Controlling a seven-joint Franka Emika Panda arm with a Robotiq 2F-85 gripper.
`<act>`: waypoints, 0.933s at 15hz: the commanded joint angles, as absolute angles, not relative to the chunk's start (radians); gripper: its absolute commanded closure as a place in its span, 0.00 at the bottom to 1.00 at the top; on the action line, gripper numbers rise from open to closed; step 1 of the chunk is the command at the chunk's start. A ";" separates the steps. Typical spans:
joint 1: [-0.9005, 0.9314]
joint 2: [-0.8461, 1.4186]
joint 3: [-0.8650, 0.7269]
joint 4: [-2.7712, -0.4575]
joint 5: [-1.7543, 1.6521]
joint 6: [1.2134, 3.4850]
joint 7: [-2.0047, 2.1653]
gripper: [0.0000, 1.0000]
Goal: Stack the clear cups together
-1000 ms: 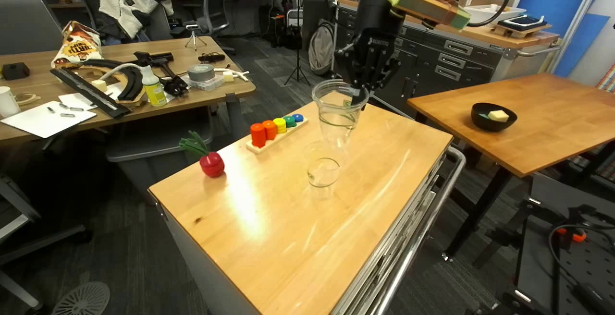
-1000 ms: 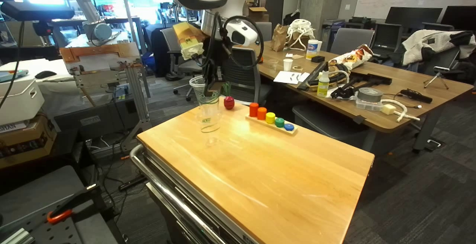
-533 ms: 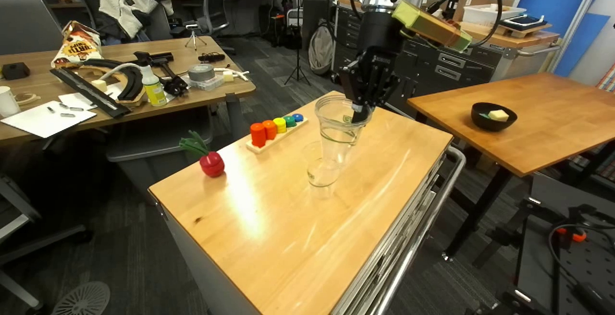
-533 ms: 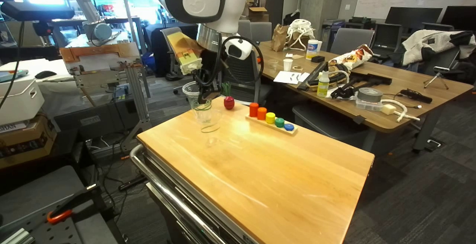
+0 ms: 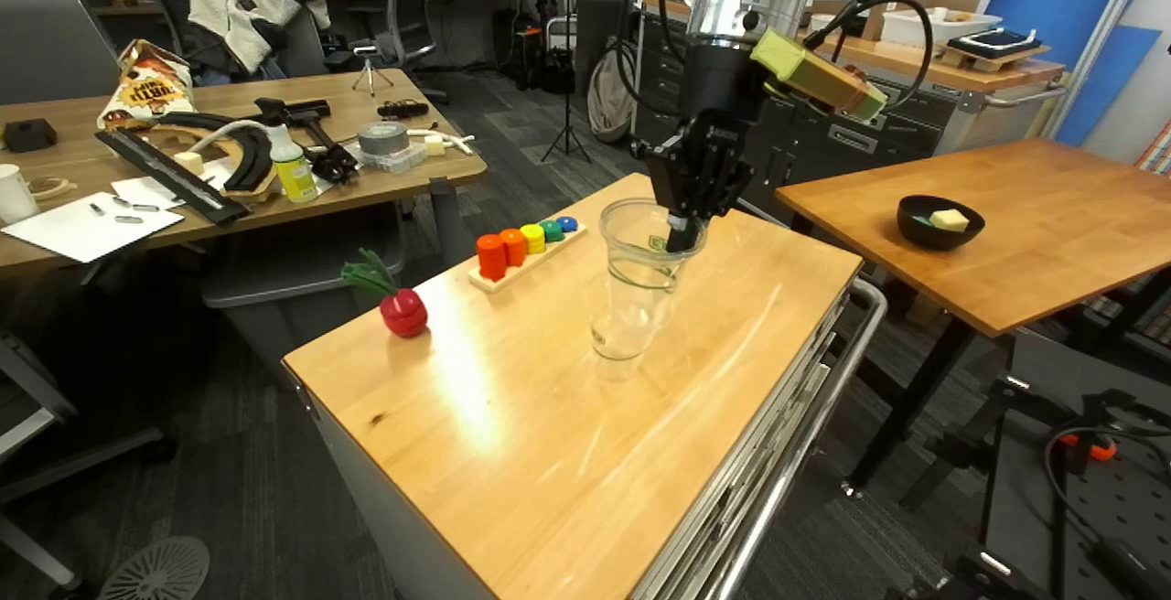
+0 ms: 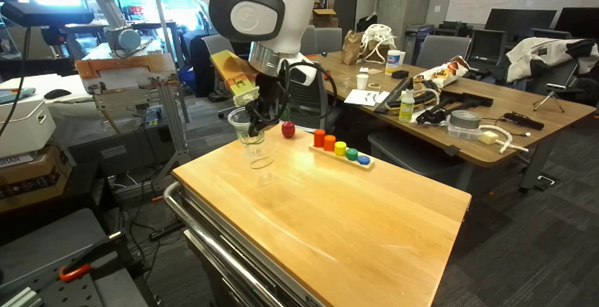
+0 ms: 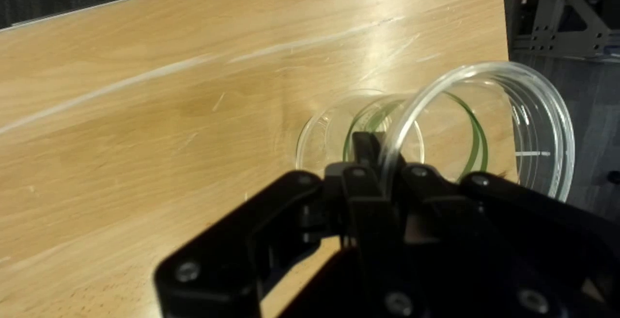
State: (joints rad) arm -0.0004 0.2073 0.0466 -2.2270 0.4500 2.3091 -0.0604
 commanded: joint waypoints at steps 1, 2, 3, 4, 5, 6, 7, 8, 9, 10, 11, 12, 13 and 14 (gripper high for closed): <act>-0.010 0.221 0.056 -2.218 0.461 2.344 -0.112 0.94; -0.010 0.226 0.057 -2.217 0.458 2.358 -0.128 0.69; -0.012 0.235 0.060 -2.213 0.465 2.367 -0.145 0.68; -0.013 0.241 0.062 -2.212 0.466 2.376 -0.157 0.62; -0.014 0.248 0.064 -2.207 0.468 2.379 -0.169 0.55; -0.015 0.256 0.065 -2.201 0.467 2.379 -0.177 0.45; -0.016 0.262 0.066 -2.196 0.464 2.379 -0.182 0.39; -0.017 0.264 0.067 -2.193 0.463 2.378 -0.187 0.32; -0.018 0.264 0.067 -2.190 0.461 2.377 -0.188 0.23; -0.019 0.263 0.066 -2.187 0.457 2.371 -0.190 0.16; -0.015 0.253 0.059 -2.187 0.434 2.360 -0.172 0.08; -0.011 0.244 0.051 -2.190 0.410 2.362 -0.152 0.01; -0.008 0.230 0.043 -2.194 0.378 2.351 -0.137 0.00; -0.007 0.216 0.037 -2.199 0.351 2.346 -0.127 0.00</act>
